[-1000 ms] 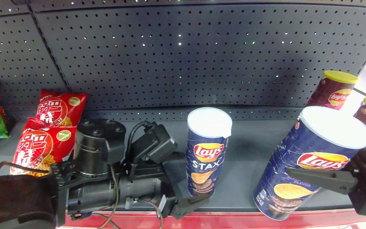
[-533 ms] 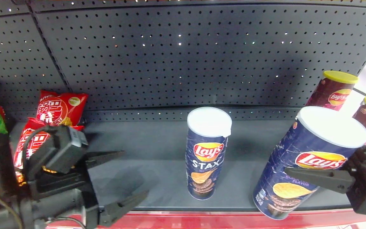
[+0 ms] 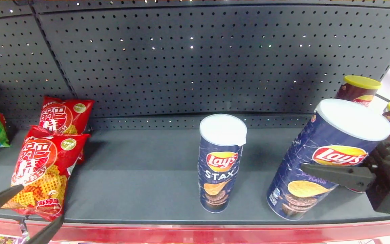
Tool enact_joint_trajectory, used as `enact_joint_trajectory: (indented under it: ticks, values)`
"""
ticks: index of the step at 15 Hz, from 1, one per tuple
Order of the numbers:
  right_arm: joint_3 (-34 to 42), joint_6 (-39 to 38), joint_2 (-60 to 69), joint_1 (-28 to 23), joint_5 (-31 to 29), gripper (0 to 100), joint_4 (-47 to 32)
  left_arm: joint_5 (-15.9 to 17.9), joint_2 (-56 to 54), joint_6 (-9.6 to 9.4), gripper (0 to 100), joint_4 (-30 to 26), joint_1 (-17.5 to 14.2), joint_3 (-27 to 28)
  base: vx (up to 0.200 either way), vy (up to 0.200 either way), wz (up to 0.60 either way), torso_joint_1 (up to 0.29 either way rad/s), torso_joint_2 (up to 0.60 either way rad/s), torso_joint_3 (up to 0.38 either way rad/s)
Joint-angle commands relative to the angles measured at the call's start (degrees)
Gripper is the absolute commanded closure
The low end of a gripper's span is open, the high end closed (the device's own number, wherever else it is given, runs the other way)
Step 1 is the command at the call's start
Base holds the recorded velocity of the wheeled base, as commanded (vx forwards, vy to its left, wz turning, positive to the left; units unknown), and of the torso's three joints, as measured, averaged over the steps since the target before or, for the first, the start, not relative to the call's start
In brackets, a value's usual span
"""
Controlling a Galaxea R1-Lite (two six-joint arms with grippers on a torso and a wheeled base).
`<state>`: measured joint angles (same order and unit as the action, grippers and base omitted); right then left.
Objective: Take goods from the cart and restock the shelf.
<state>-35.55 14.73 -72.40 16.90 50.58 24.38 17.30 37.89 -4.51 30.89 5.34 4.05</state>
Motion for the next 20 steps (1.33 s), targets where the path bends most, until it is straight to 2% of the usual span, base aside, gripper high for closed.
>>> enact_joint_trajectory:
  ticks: [1,2,3,4,9,10,14,17,20]
  values:
    - [-1.19,-0.22,-0.55,-0.02,0.05,100,-0.04,-3.24,-15.48,2.84,0,-7.78,-2.79,-3.78,0.0,0.0,0.0,0.0,0.0,0.0]
    - [-1.45,-0.49,-0.46,-0.02,0.05,100,-0.04,-4.55,-26.99,3.46,0,-19.47,-2.79,-3.78,0.0,0.0,0.0,0.0,0.0,0.0]
    - [-1.45,-0.49,-0.37,-0.02,-0.04,100,-0.04,-6.49,-34.55,3.28,0,-27.29,-2.97,-3.87,0.0,0.0,0.0,0.0,0.0,0.0]
    - [-1.45,-0.58,-0.37,-0.02,-0.04,100,-0.04,-9.65,-36.92,3.54,0,-30.63,-4.9,-3.26,0.0,0.0,0.0,0.0,0.0,0.0]
    - [-1.89,-0.58,-0.46,-0.02,-0.04,100,0.05,-13.17,-37.45,4.07,0,-30.8,-5.25,-3.17,0.0,0.0,0.0,0.0,0.0,0.0]
    - [-1.98,-0.58,-0.46,-0.02,-0.04,100,0.05,-16.86,-37.54,4.51,0,-30.98,-5.16,-3.96,0.0,0.0,0.0,0.0,0.0,0.0]
    - [-1.89,-0.66,-0.46,-0.2,-0.04,100,0.05,-17.56,-37.54,5.48,0,-30.98,-5.25,-3.87,0.0,0.0,0.0,0.0,0.0,0.0]
    - [-2.16,-0.66,-1.16,-0.72,-0.04,100,0.05,-17.56,-37.54,5.13,0,-30.98,-5.25,-3.96,0.0,0.0,0.0,0.0,0.0,0.0]
    - [-6.2,-0.58,-4.15,-0.72,-0.04,100,0.05,-17.56,-37.54,5.13,0,-30.98,-5.16,-3.96,0.0,0.0,0.0,0.0,0.0,0.0]
